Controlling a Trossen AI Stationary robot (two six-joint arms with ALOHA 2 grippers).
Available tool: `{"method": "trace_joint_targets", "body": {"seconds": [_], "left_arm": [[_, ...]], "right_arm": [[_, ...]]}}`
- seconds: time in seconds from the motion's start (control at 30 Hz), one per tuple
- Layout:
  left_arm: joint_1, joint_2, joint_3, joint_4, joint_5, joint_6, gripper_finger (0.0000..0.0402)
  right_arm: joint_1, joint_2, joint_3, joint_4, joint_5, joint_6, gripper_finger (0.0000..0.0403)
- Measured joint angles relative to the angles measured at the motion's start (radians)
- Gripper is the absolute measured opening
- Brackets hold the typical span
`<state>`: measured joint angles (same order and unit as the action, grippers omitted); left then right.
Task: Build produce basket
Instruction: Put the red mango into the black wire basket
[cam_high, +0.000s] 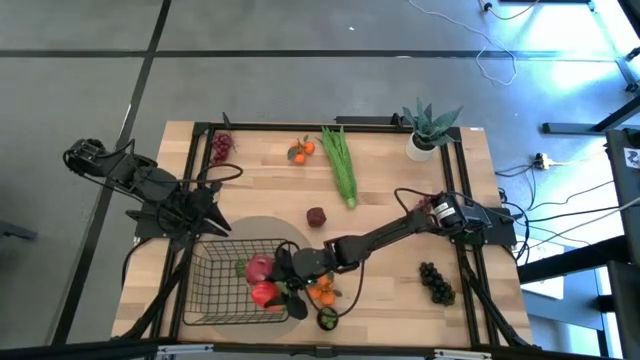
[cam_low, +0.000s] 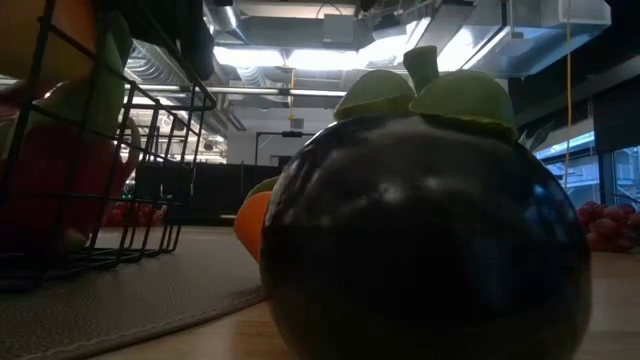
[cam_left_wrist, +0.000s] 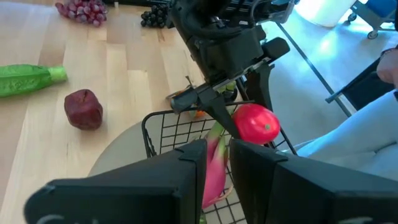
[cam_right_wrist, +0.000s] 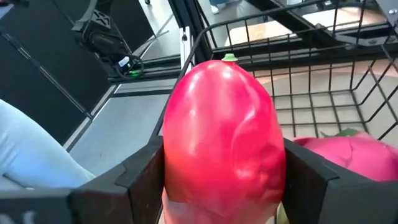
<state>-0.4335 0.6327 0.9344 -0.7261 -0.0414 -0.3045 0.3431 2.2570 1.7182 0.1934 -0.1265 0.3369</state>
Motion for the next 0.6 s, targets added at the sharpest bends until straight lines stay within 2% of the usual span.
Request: {"method": "trace_joint_targets", "body": {"seconds": [0.27,0.6], "left_arm": [[0.0,0.0,0.0,0.0,0.0,0.0,0.006],[0.0,0.0,0.0,0.0,0.002,0.0,0.006]], "right_arm": [[0.0,0.0,0.0,-0.003,0.002,0.02,0.0263],[0.0,0.0,0.0,-0.004,0.002,-0.002,0.0241]]}}
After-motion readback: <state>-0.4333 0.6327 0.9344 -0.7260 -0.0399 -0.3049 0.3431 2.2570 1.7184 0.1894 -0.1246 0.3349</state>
